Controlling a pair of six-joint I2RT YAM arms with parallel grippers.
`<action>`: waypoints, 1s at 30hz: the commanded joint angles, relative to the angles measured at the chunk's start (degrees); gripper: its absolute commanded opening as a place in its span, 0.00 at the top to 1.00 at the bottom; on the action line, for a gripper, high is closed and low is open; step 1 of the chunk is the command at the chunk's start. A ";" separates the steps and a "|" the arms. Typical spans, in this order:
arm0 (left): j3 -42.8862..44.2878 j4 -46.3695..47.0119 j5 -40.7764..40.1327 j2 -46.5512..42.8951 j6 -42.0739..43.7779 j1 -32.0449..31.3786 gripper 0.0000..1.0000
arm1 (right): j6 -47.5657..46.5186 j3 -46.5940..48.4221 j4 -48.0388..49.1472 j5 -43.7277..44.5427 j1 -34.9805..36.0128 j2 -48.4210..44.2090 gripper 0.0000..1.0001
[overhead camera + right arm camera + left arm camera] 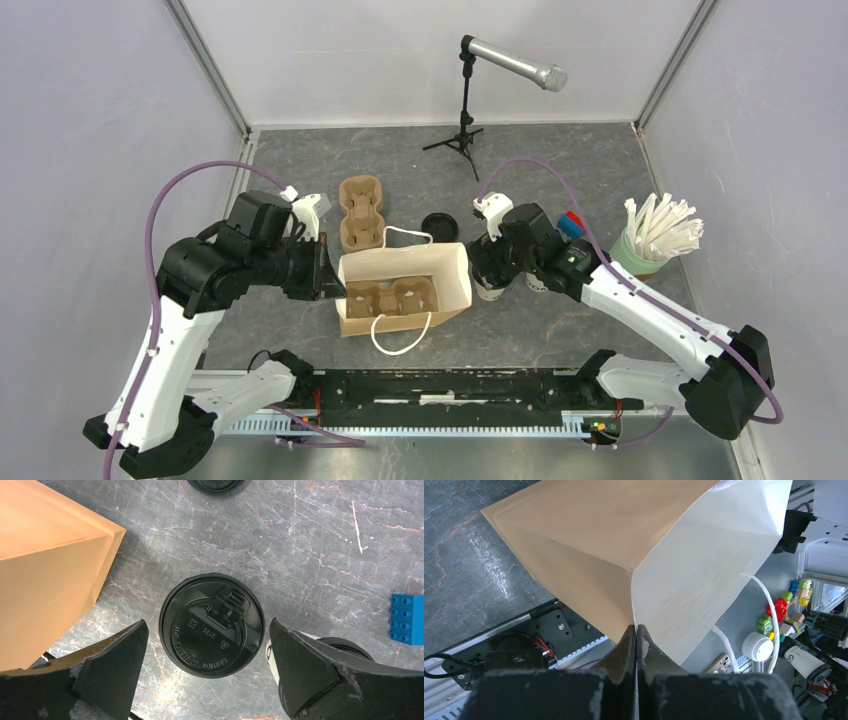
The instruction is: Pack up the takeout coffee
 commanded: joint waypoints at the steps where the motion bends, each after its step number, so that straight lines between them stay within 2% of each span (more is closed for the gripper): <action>1: 2.27 0.88 1.74 -0.04 0.78 0.27 0.98 | 0.04 -1.11 1.46 -1.27 -0.33 -0.56 0.02; 17: 3.33 0.44 1.46 0.71 1.10 0.20 0.98 | -1.09 -4.67 3.63 -0.28 -0.40 -0.13 0.02; 20: 3.33 0.40 1.40 0.82 1.15 0.27 0.98 | -1.13 -4.63 3.94 -0.42 -0.41 -0.25 0.07; 23: 3.15 0.39 1.37 0.74 1.02 0.26 0.98 | -0.98 -4.18 3.74 -0.81 -0.43 -0.14 0.02; 30: 2.80 0.50 1.26 0.54 0.84 0.27 0.98 | -0.75 -2.57 3.42 -0.54 -0.49 -0.09 0.04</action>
